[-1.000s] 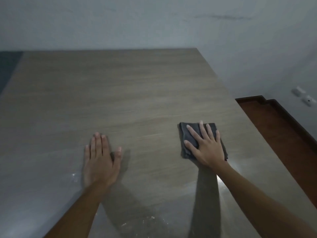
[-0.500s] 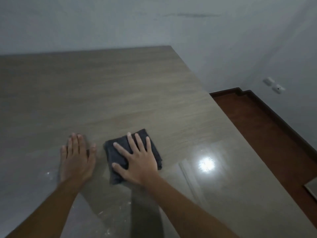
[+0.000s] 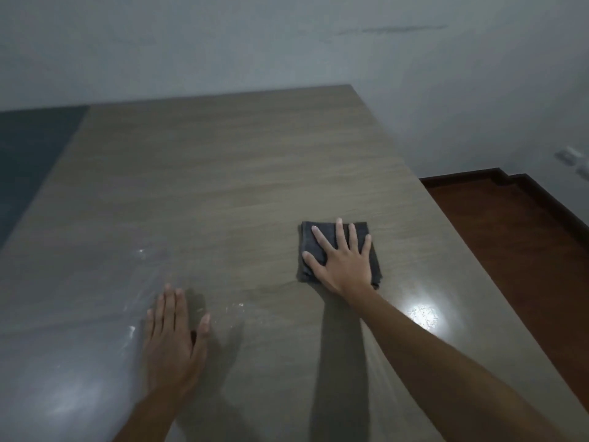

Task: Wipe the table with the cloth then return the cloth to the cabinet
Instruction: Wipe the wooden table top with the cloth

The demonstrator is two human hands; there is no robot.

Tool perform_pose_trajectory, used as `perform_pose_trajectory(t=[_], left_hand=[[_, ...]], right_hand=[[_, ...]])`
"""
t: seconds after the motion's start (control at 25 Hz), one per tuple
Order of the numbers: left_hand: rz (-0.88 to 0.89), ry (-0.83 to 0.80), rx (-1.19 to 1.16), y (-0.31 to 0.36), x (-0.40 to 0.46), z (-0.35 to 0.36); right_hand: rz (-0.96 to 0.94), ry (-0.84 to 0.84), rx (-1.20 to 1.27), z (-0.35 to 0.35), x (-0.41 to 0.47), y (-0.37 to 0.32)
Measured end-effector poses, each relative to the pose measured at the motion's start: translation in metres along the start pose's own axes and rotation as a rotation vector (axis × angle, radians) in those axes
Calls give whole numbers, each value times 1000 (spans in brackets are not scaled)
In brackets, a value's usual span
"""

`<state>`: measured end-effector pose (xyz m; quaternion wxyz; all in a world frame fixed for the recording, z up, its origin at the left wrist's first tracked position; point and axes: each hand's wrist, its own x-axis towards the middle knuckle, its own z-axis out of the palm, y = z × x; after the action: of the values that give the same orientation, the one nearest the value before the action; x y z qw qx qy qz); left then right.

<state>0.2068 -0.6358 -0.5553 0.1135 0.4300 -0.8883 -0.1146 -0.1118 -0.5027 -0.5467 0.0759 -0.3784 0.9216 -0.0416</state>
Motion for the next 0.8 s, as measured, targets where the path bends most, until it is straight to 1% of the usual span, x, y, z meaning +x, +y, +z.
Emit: perform_pose_trajectory(t=[0.04, 0.12, 0.24, 0.32, 0.4, 0.48, 0.56, 0.6, 0.72, 0.8], left_hand=[[-12, -6, 26, -5, -16, 2], [-41, -7, 71, -10, -43, 6], [-104, -11, 65, 2, -70, 9], [-132, -30, 61, 16, -86, 10], [-167, -51, 69, 26, -100, 8], [-187, -56, 99, 30, -107, 7], [-202, -71, 116, 31, -106, 6], [-208, -67, 116, 31, -105, 5], [-205, -73, 120, 31, -106, 7], [-205, -70, 127, 31, -106, 9]], right_hand=[[-15, -6, 13, 1, 0, -10], [-106, -18, 6, 7, -18, -25], [-254, -37, 13, 13, -73, -33], [-334, -8, 44, 18, -121, -23], [-384, 36, 35, 24, -171, 4], [-367, 75, 15, 21, -196, 44], [-309, 72, -19, 13, -177, 71], [-261, 58, -40, 8, -157, 74], [-117, 0, -53, 4, -91, 46], [-97, -9, -45, 10, -69, 14]])
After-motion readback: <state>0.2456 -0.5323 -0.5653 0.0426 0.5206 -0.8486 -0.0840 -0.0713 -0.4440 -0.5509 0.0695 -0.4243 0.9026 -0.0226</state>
